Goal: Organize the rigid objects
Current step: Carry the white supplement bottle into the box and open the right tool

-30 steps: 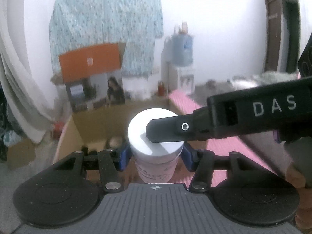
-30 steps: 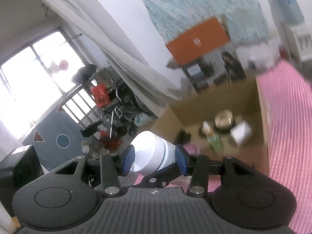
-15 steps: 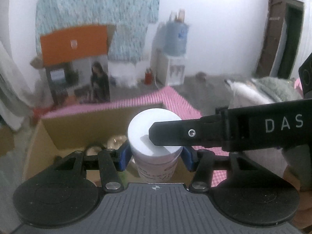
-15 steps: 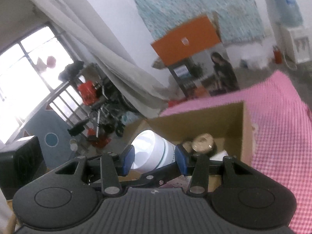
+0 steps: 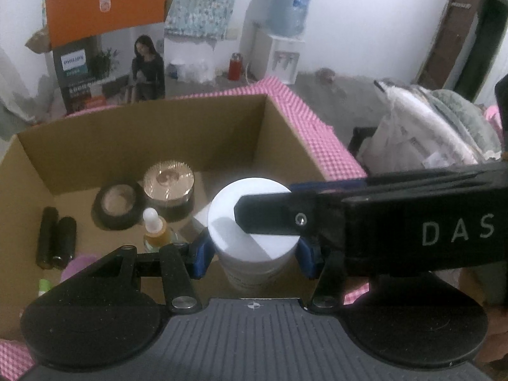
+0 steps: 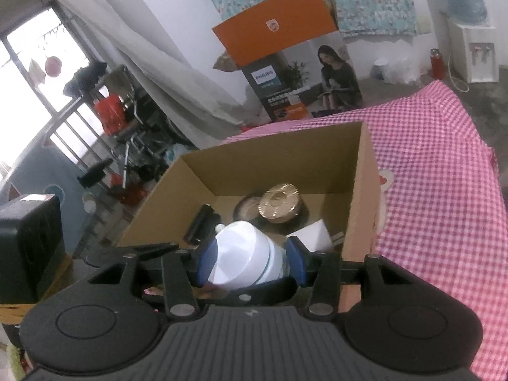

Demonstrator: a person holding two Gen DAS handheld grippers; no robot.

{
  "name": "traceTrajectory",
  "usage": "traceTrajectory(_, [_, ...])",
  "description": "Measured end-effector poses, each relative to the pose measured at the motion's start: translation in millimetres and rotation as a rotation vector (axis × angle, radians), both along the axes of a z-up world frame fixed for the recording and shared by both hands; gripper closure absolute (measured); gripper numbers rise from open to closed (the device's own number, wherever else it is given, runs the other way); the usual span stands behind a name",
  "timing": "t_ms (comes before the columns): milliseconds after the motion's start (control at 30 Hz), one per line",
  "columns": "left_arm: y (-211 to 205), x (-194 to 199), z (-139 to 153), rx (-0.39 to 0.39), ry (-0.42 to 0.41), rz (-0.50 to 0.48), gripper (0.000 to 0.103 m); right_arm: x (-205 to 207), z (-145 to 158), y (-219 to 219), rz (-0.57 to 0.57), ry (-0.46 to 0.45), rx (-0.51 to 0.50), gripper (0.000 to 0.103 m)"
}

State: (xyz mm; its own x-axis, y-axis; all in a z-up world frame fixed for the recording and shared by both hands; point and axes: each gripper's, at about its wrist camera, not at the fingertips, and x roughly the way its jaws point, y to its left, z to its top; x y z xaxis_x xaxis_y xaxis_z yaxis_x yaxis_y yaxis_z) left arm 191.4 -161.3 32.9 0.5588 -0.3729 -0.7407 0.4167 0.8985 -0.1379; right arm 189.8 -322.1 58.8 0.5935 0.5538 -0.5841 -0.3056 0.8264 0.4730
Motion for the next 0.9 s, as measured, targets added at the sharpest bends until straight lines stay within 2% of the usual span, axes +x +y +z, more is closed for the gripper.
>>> traceTrajectory(167, [-1.9, 6.3, -7.0, 0.008, 0.018, 0.009, 0.049, 6.6, -4.4, -1.5, -0.005, 0.008, -0.015, 0.050])
traceTrajectory(267, [-3.7, 5.0, -6.8, 0.012, 0.002, -0.008, 0.044, 8.3, -5.3, -4.1, -0.016, 0.010, -0.008, 0.045])
traceTrajectory(400, [-5.9, 0.7, -3.3, 0.029, -0.053, -0.007, 0.029, 6.7, -3.7, -8.2, -0.039, 0.004, 0.001, 0.044])
traceTrajectory(567, [1.7, -12.3, 9.0, -0.007, -0.113, -0.015, 0.017, -1.9, 6.0, -14.7, -0.078, -0.038, 0.022, 0.037])
traceTrajectory(633, [6.1, -24.5, 16.7, -0.018, -0.168, -0.026, 0.006, -11.9, 15.4, -18.5, -0.105, -0.075, 0.041, 0.031])
traceTrajectory(733, [15.8, -47.6, 29.1, -0.019, -0.258, -0.037, 0.002, -30.8, 32.6, -23.6, -0.146, -0.150, 0.064, 0.018])
traceTrajectory(800, [26.6, -61.9, 37.1, -0.027, -0.301, -0.030, 0.000, -49.4, 46.0, -25.4, -0.179, -0.216, 0.066, 0.001])
traceTrajectory(900, [43.3, -79.9, 46.6, 0.001, -0.365, 0.040, 0.000, -71.7, 59.3, -23.2, -0.245, -0.288, 0.043, 0.000])
